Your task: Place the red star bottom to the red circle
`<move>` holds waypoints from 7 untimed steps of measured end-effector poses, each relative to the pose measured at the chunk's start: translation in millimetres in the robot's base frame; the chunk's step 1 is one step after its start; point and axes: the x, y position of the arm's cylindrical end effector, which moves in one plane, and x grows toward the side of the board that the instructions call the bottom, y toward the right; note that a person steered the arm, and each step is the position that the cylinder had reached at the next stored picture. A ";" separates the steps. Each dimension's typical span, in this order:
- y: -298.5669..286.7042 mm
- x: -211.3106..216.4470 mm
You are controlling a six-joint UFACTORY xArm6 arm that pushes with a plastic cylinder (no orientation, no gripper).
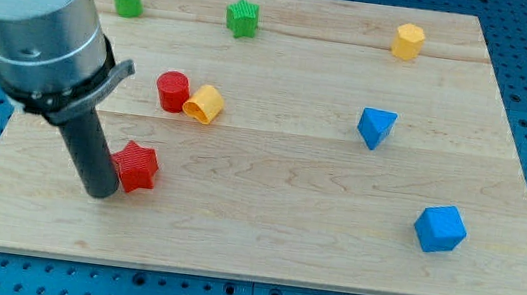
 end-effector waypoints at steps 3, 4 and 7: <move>44.7 -6.1; 32.6 -21.1; 11.0 -64.0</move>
